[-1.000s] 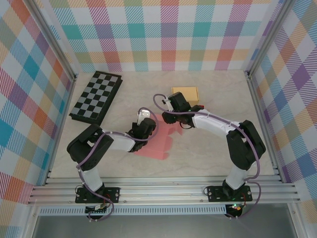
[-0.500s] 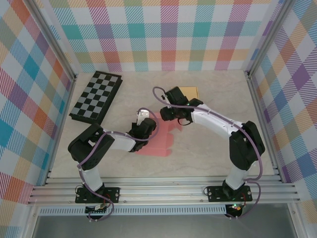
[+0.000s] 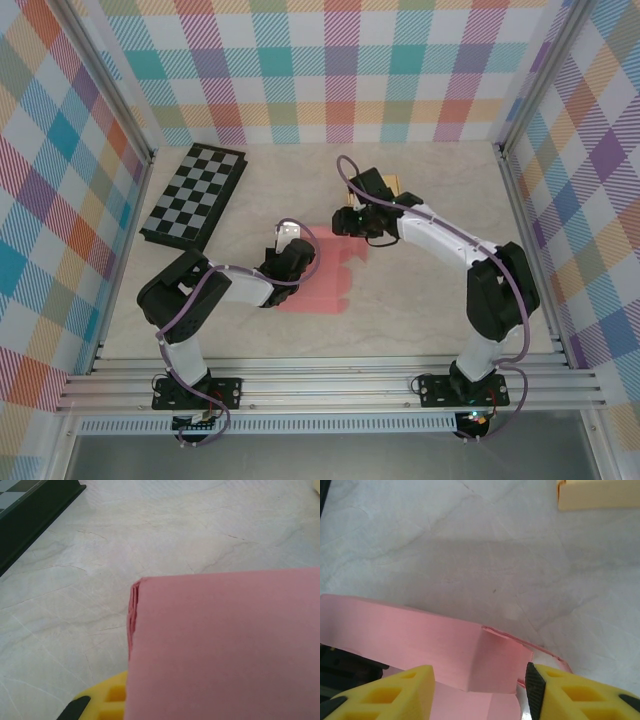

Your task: Fold the paper box

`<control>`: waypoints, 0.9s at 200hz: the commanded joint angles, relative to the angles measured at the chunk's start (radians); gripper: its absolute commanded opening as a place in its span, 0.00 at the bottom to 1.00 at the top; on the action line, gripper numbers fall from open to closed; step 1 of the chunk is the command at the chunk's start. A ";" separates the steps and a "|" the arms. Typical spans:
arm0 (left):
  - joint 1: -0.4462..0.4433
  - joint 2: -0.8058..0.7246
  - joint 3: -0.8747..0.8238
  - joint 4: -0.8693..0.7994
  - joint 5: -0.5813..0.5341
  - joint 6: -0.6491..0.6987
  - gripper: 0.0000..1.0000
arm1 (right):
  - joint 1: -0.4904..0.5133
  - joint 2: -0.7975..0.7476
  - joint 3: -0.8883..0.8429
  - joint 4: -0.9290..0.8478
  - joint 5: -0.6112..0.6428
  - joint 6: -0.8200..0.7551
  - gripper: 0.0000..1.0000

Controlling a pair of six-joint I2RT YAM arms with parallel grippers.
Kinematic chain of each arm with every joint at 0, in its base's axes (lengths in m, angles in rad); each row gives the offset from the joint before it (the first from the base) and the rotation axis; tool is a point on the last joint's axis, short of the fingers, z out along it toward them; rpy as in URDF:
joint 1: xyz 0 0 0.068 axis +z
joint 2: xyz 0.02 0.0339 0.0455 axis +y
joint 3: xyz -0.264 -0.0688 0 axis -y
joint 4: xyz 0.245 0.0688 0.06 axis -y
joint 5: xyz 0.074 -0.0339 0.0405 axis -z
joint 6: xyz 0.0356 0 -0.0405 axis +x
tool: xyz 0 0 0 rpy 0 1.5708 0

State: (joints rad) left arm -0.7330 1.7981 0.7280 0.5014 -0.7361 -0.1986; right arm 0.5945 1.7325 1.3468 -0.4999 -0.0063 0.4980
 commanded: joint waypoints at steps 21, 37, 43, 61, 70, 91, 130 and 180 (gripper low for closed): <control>-0.014 0.018 -0.029 -0.097 -0.014 -0.001 0.04 | 0.005 0.034 -0.028 0.101 -0.117 0.066 0.53; -0.015 0.021 -0.021 -0.101 -0.011 -0.001 0.04 | 0.005 0.042 -0.034 0.127 -0.157 0.092 0.53; -0.017 0.023 -0.021 -0.101 -0.011 -0.001 0.04 | 0.005 0.045 -0.036 0.138 -0.173 0.103 0.53; -0.023 0.028 -0.012 -0.106 -0.011 -0.003 0.04 | 0.005 0.048 -0.049 0.183 -0.217 0.136 0.53; -0.026 0.030 -0.009 -0.108 -0.011 -0.004 0.04 | 0.005 0.047 -0.058 0.206 -0.237 0.154 0.53; -0.032 0.033 -0.006 -0.113 -0.013 -0.007 0.04 | 0.005 0.048 -0.074 0.251 -0.276 0.191 0.52; -0.035 0.039 0.002 -0.122 -0.024 -0.010 0.04 | 0.004 0.038 -0.136 0.380 -0.342 0.284 0.52; -0.036 0.053 0.004 -0.126 -0.045 -0.012 0.04 | 0.004 -0.034 -0.181 0.329 -0.216 0.257 0.52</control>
State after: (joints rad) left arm -0.7521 1.8057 0.7387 0.4751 -0.7876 -0.2203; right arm 0.5907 1.7638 1.1759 -0.1650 -0.2729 0.7708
